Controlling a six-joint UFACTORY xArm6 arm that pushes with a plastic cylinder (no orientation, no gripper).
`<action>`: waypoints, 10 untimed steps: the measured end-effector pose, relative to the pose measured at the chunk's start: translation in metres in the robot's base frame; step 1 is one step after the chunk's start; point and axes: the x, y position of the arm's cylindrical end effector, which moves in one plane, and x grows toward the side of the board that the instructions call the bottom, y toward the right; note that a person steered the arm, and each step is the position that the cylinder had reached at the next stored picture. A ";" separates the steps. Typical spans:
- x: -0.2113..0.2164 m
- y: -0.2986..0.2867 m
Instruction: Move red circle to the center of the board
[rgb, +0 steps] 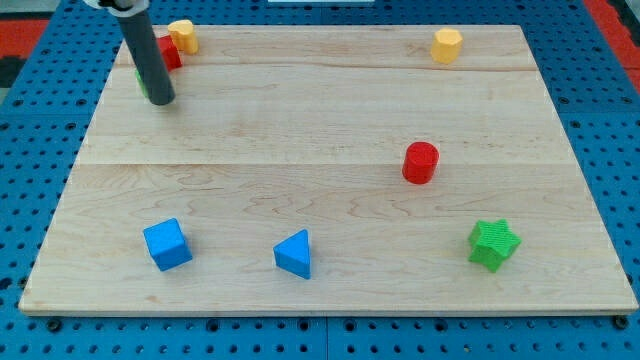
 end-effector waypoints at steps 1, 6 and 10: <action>0.003 0.108; 0.113 0.266; 0.030 0.195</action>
